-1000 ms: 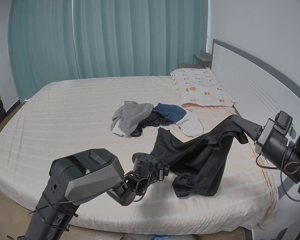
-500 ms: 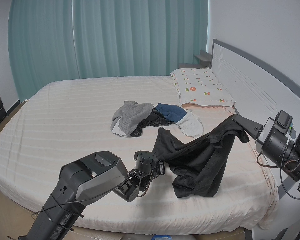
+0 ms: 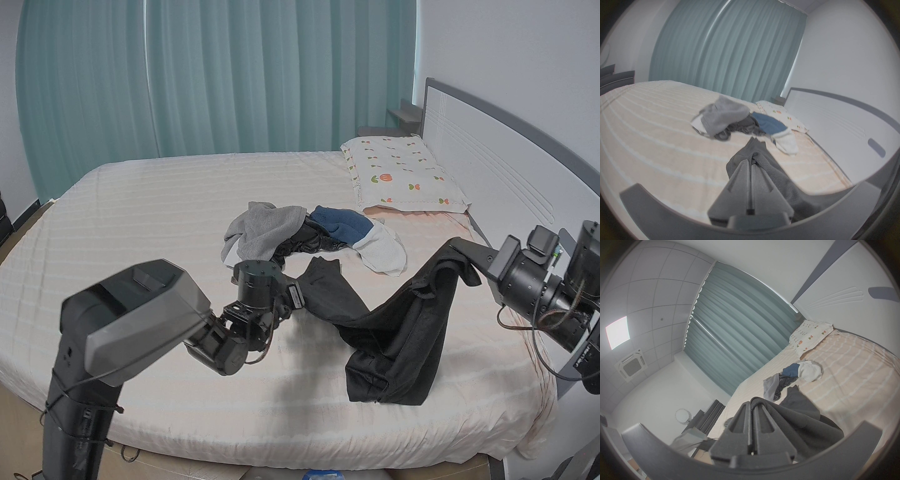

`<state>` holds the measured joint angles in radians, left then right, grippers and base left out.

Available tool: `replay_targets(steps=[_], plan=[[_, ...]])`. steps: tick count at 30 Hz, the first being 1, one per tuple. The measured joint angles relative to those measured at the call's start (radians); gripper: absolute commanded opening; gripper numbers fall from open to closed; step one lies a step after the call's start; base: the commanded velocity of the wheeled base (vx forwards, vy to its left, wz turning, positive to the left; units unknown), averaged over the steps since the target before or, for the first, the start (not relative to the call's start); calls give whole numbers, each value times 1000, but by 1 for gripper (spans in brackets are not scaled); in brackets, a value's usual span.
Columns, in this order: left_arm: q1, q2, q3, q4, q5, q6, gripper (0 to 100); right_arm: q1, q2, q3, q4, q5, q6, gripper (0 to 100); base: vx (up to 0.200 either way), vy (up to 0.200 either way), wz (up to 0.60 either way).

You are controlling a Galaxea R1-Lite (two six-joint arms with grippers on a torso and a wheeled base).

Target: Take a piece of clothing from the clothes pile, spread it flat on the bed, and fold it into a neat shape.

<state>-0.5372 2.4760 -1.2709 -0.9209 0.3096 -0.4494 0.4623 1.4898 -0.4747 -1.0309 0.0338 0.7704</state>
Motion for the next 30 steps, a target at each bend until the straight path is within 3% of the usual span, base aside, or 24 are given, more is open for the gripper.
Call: replay_targets(steps=[3, 11, 21, 26, 30], plan=[[20, -92, 59, 4, 17, -7, 0, -10, 91, -64, -8, -28, 3, 0, 0, 0, 0], [51, -344, 177, -1, 41, -10, 0, -18, 285, -390, 21, -176, -27, 0, 0, 0, 0], [137, -623, 299, -21, 47, -22, 0, 17, 357, -820, 67, -238, -68, 0, 0, 0, 0], [162, -668, 389, -68, 30, -83, 0, 29, 387, -851, 62, -240, -56, 0, 0, 0, 0], [173, -660, 473, -135, 16, -148, 0, 36, 415, -754, 44, -219, -15, 0, 0, 0, 0]])
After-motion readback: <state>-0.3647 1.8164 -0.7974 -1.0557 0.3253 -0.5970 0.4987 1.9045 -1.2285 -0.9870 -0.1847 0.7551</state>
